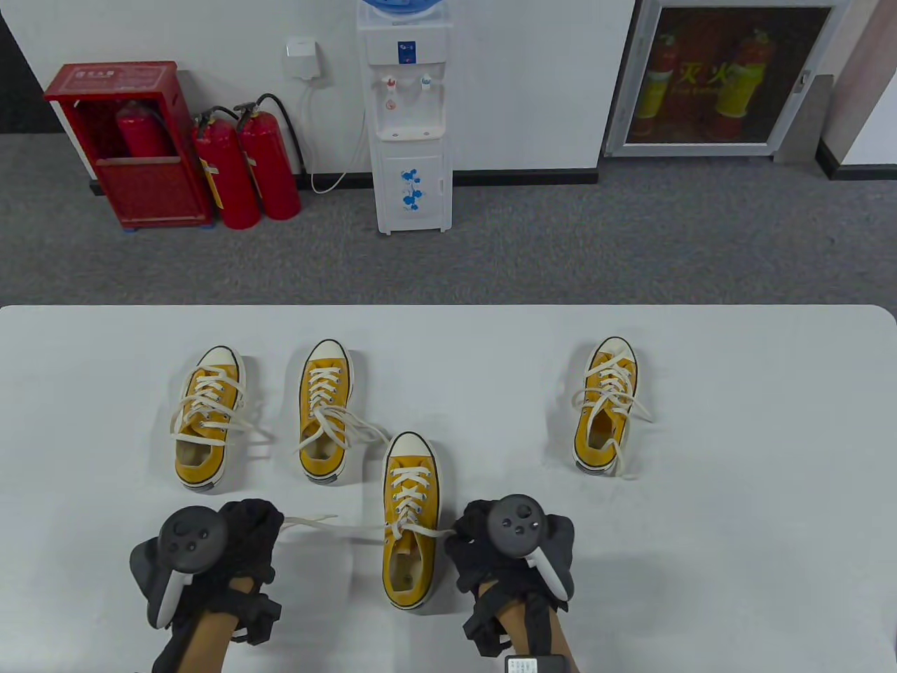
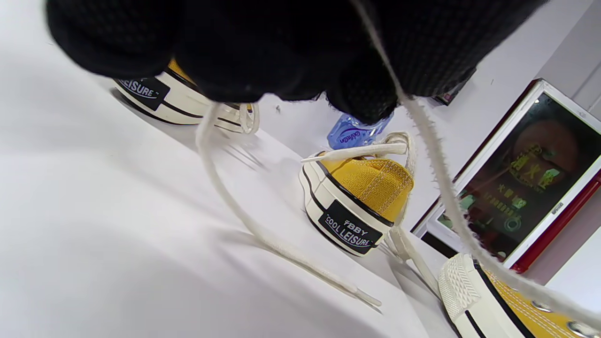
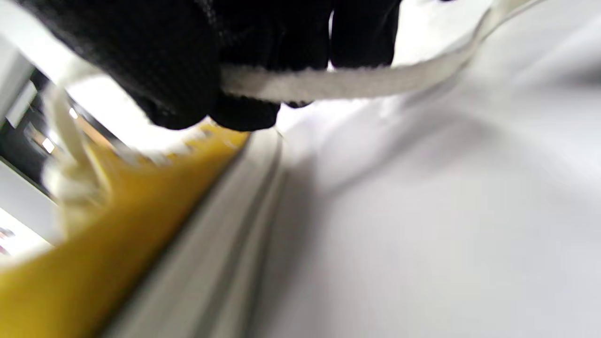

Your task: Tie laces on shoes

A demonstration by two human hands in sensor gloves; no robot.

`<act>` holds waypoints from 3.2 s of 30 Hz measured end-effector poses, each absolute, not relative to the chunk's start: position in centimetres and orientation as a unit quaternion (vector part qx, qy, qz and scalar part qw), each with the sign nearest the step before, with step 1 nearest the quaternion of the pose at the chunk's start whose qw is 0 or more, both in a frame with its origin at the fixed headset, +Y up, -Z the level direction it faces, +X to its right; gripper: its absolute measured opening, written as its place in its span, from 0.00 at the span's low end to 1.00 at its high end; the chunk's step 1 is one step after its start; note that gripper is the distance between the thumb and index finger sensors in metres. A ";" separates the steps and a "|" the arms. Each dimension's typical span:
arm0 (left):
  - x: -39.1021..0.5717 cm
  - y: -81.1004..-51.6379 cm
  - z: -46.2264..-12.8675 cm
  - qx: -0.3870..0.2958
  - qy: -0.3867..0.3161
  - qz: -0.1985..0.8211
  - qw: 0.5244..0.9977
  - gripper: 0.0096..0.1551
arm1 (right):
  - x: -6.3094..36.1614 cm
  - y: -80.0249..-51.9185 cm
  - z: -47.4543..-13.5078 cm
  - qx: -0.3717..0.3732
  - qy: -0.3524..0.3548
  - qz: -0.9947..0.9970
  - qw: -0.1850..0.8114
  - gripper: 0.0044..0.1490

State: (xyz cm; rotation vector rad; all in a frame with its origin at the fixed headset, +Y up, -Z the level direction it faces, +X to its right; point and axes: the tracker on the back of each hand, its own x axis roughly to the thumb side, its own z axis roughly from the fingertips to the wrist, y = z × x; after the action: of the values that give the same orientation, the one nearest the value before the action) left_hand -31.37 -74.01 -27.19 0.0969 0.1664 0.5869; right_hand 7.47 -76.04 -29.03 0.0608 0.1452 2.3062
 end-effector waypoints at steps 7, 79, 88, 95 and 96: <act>-31.5 -74.0 -27.1 0.048 0.085 0.290 0.952 0.20 | 10.6 -75.2 -28.9 0.001 -0.013 0.792 0.610 0.24; -24.2 -73.4 -28.3 -0.045 -0.033 0.478 0.877 0.20 | -0.8 -73.1 -26.3 0.249 0.012 0.879 0.407 0.26; -21.5 -75.5 -28.3 -0.083 -0.044 0.376 0.922 0.21 | 1.5 -74.9 -27.9 0.201 0.083 0.778 0.590 0.26; -19.7 -75.7 -27.2 -0.051 -0.065 0.292 0.953 0.26 | 2.2 -75.6 -28.1 0.175 0.090 0.743 0.640 0.26; -19.7 -75.7 -27.1 -0.046 -0.066 0.286 0.955 0.26 | 2.2 -75.6 -28.1 0.174 0.089 0.743 0.640 0.26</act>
State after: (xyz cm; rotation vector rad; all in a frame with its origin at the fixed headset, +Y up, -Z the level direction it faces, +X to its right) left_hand -19.66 -75.72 -27.08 -0.0933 -0.1339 0.5801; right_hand 2.19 -75.62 -28.10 0.3965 0.2034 1.6949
